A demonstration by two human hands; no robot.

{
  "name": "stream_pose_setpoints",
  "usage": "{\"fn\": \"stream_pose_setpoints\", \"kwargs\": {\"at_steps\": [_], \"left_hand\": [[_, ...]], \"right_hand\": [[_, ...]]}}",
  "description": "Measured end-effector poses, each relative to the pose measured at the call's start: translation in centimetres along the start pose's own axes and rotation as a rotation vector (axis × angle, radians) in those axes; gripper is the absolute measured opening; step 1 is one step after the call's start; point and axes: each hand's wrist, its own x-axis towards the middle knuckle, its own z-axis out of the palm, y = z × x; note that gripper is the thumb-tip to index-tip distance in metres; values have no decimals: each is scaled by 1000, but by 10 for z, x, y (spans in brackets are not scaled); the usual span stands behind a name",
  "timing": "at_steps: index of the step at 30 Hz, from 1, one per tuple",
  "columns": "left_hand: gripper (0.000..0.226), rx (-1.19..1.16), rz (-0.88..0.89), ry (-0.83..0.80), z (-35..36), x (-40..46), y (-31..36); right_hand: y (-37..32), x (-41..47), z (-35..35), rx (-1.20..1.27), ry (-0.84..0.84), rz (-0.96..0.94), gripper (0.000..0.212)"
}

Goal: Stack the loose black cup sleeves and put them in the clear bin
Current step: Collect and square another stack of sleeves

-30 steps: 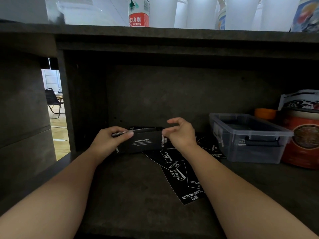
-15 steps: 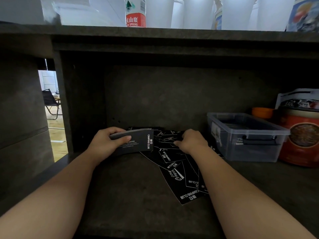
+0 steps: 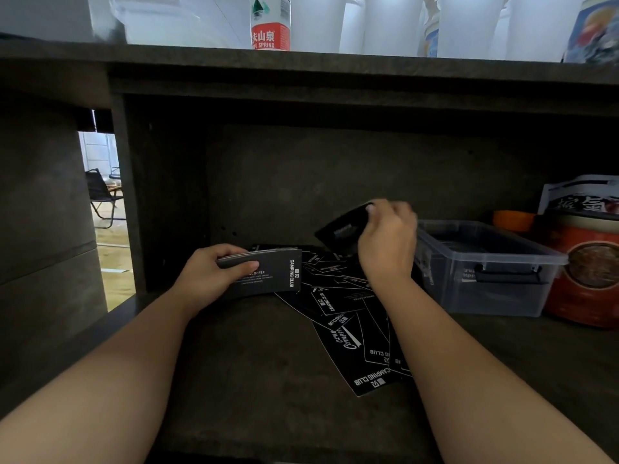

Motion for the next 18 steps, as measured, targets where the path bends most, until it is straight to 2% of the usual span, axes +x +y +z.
{"fn": "stream_pose_setpoints", "kwargs": {"at_steps": [1, 2, 4, 6, 9, 11, 14, 18], "left_hand": [[21, 1, -2, -2, 0, 0, 0], [21, 0, -3, -2, 0, 0, 0], [18, -3, -3, 0, 0, 0, 1], [14, -1, 1, 4, 1, 0, 1], [10, 14, 10, 14, 0, 1, 0], [8, 22, 10, 17, 0, 1, 0], [9, -13, 14, 16, 0, 0, 2], [20, -12, -9, -12, 0, -3, 7]], "right_hand": [[-2, 2, -1, 91, 55, 72, 22], [-3, 5, 0, 195, 19, 189, 23], [-1, 4, 8, 461, -163, 448, 21], [1, -2, 19, 576, -335, 563, 20], [2, -15, 31, 351, -579, 395, 25], [0, -19, 31, 228, -608, 292, 34], [1, -22, 31, 210, -623, 253, 37], [-1, -28, 32, 145, -802, 201, 38]]}}
